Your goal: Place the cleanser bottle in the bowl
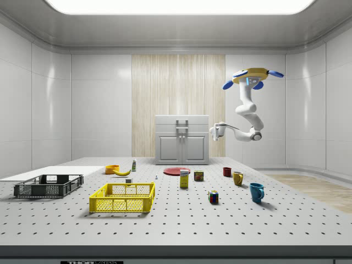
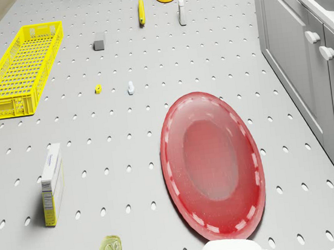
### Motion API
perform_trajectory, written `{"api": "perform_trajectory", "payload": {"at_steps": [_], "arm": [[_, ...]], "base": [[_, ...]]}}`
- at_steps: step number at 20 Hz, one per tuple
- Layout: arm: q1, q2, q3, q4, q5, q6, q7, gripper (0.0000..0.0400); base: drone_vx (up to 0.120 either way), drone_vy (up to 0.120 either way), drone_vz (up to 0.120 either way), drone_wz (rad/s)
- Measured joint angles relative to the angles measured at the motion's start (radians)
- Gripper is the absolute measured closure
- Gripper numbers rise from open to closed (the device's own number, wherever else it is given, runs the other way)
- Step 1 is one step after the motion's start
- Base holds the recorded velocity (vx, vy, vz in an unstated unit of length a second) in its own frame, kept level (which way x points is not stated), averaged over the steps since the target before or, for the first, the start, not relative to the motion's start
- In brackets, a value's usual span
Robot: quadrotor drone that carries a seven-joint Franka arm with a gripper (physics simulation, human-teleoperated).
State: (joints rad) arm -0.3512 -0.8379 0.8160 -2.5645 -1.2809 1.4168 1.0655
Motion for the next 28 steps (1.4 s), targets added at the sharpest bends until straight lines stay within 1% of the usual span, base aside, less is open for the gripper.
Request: {"api": "perform_trajectory", "payload": {"at_steps": [1,3,5,8,9,11,13,15,18,21,28], "arm": [[-0.048,-0.014,0.054,-0.061,-0.107,-0.013,0.044,0.0],[-0.154,-0.042,0.148,-0.162,-0.295,-0.051,0.135,0.0],[-0.263,-0.068,0.223,-0.231,-0.439,-0.098,0.218,0.0],[-0.406,-0.105,0.304,-0.289,-0.578,-0.165,0.317,0.0],[-0.445,-0.117,0.324,-0.3,-0.607,-0.184,0.343,0.0],[-0.511,-0.138,0.356,-0.314,-0.65,-0.212,0.386,0.0],[-0.56,-0.157,0.38,-0.323,-0.676,-0.232,0.418,0.0],[-0.597,-0.174,0.398,-0.327,-0.691,-0.244,0.443,0.0],[-0.636,-0.196,0.417,-0.331,-0.701,-0.251,0.469,0.0],[-0.661,-0.216,0.431,-0.331,-0.702,-0.25,0.487,0.0],[-0.694,-0.258,0.452,-0.33,-0.69,-0.229,0.513,0.0]], "base": [[0.12,0.0,0.0,0.0],[0.12,0.0,0.0,0.0],[0.12,0.0,0.0,0.0],[0.12,0.0,-0.013,0.0],[0.12,0.0,-0.12,0.0],[0.12,0.0,-0.12,0.0],[0.12,-0.12,-0.12,0.0],[0.12,-0.12,-0.12,0.0],[0.12,-0.12,-0.12,0.0],[0.12,-0.107,0.0,0.0],[0.12,0.0,0.0,0.0]]}}
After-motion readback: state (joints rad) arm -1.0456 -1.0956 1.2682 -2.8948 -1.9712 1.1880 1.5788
